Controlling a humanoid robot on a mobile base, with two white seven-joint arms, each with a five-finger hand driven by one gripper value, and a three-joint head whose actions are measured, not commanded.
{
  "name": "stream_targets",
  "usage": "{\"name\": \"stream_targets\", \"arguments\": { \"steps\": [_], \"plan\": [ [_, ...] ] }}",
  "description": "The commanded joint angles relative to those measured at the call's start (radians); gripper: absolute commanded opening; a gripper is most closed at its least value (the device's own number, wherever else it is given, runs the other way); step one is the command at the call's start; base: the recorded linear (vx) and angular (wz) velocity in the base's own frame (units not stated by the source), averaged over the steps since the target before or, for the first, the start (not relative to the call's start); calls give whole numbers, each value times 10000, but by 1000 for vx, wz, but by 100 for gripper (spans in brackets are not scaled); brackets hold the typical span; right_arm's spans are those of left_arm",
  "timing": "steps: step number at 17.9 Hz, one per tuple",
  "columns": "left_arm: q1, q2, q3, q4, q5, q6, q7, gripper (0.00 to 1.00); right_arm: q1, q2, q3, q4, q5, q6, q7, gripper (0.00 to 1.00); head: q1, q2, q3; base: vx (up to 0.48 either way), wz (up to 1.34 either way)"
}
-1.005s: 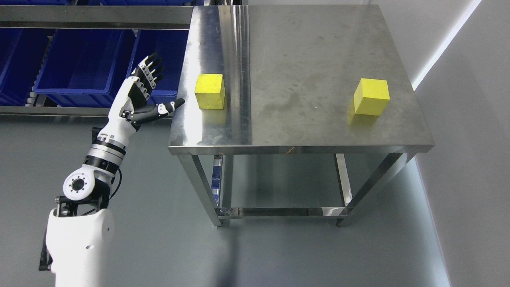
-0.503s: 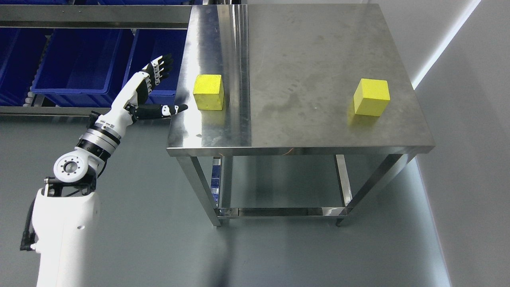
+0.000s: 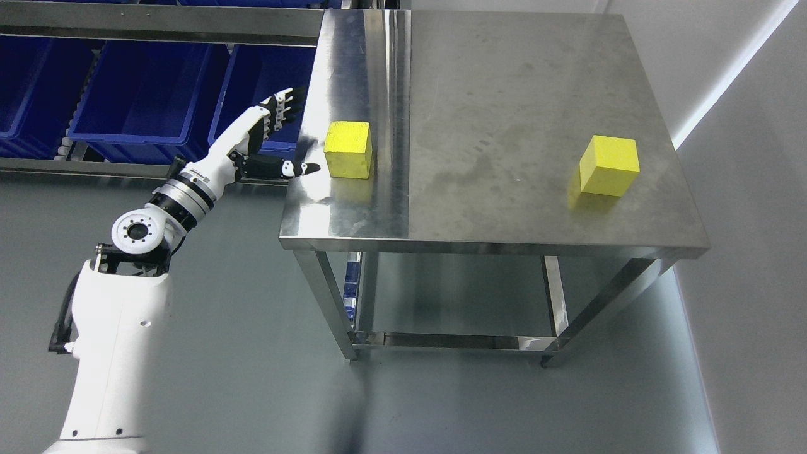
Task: Move yellow foam block to right shelf middle
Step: 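Reach the left hand toward the yellow foam cube nearer the robot, then close the left hand around the nearer yellow foam cube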
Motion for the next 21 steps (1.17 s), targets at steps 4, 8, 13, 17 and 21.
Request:
{"name": "stream_targets", "arguments": {
  "steps": [4,8,13,17,21],
  "plan": [
    [-770,-423,-1007,1600,-74,-14,-828,100,-15,-175,0,-175,-203,7,6,100,0,0,0,2,1],
    [-1184,-424,-1099,2368,-90,-14,-782,99,-15,-175,0,-175,-203,7,6,100,0,0,0,-23,-87],
    [-1369,-668,-947,3229,-197,-242,-690,81,-15,-175,0,-175,-203,7,6,100,0,0,0,-24,-139],
    [-1278,-1280,520,3260,-151,-1437,-797,44,-15,-175,0,-175,-203,7,6,100,0,0,0,-1,-7],
    [-1277,-1849,1293,3153,1,-2054,-1027,35,-15,-175,0,-175,-218,7,6,100,0,0,0,0,6]
  ]
}}
